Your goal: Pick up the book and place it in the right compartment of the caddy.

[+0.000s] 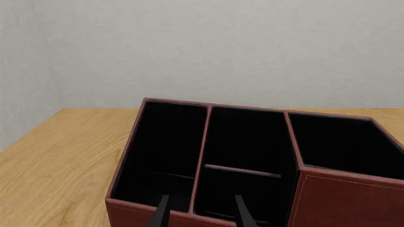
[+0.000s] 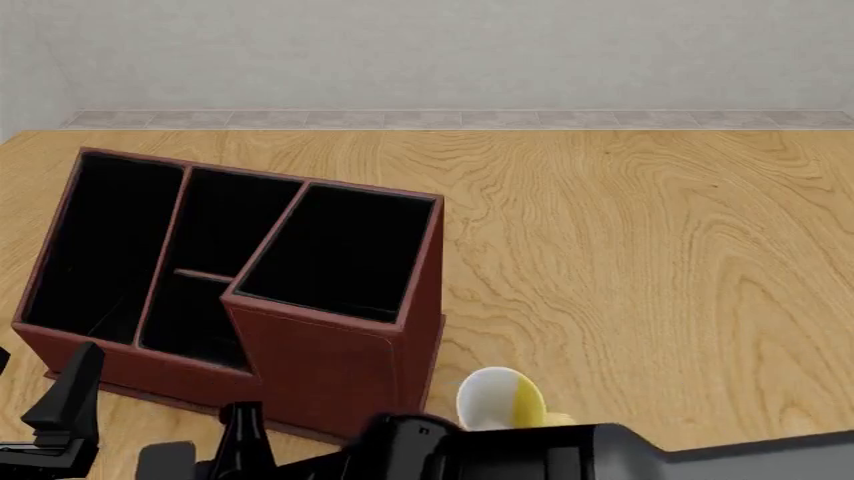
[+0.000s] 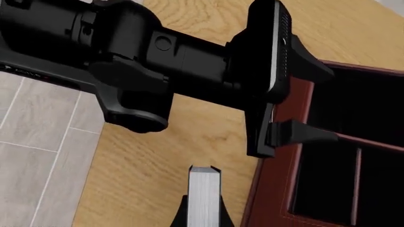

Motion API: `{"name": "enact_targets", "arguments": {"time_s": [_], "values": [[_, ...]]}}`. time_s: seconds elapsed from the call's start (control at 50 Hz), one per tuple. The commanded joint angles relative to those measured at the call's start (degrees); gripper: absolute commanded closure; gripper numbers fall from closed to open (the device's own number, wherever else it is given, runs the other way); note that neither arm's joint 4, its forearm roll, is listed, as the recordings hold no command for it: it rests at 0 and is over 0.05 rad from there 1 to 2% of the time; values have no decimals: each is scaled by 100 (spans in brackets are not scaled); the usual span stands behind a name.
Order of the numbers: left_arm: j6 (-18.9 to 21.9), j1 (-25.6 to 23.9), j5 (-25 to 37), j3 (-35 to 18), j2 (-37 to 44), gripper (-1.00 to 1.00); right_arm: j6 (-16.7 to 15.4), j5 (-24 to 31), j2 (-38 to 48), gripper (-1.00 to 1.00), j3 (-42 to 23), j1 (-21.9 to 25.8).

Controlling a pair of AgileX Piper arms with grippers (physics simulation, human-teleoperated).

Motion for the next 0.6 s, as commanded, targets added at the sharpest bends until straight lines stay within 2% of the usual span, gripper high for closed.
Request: {"name": "enact_targets", "arguments": {"time_s": [0.02,0.3,0.44,0.48,0.54,0.58,0.6], "values": [[0,0,0,0,0,-100,221,-55,-363,100,241,-57],[0,0,0,0,0,-100,105,-48,-809,100,590,-204],[0,0,0,0,0,-100,217,-23,-978,100,692,-108],[0,0,0,0,0,-100,373,47,-1079,100,643,-56],[0,0,0,0,0,-100,266,52,-1164,100,752,-117],[0,0,0,0,0,-100,302,98,-1216,100,739,-121],[0,0,0,0,0,-100,419,163,-1271,100,681,-62]]}}
